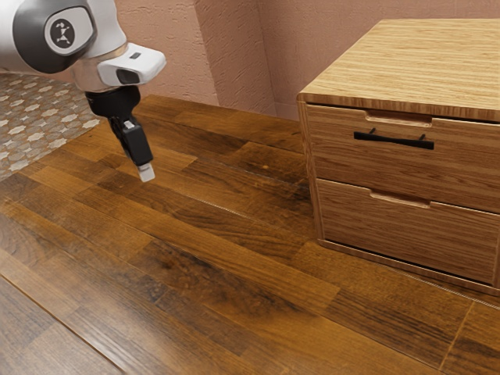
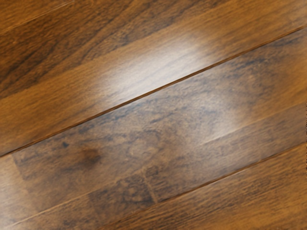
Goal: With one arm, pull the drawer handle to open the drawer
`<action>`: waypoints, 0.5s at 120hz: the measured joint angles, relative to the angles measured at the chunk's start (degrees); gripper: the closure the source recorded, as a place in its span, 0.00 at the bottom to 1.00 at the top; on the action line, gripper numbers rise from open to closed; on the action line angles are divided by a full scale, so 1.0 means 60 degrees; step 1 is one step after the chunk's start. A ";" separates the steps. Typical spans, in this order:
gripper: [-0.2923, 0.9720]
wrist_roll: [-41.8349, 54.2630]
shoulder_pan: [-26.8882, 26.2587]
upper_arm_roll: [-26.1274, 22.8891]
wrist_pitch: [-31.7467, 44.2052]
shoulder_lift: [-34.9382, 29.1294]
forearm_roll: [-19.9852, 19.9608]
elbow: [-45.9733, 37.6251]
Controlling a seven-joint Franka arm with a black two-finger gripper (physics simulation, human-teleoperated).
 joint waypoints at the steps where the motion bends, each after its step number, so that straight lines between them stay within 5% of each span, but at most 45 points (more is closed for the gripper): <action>1: 0.23 0.0014 -0.0005 0.0000 -0.0001 0.0000 0.0000 0.0000; 30: 0.23 0.0420 -0.0305 0.0001 -0.0020 -0.0574 -0.0297 0.0267; 60: 0.23 0.1958 0.0022 -0.0109 0.0302 -0.0799 -0.1575 0.0317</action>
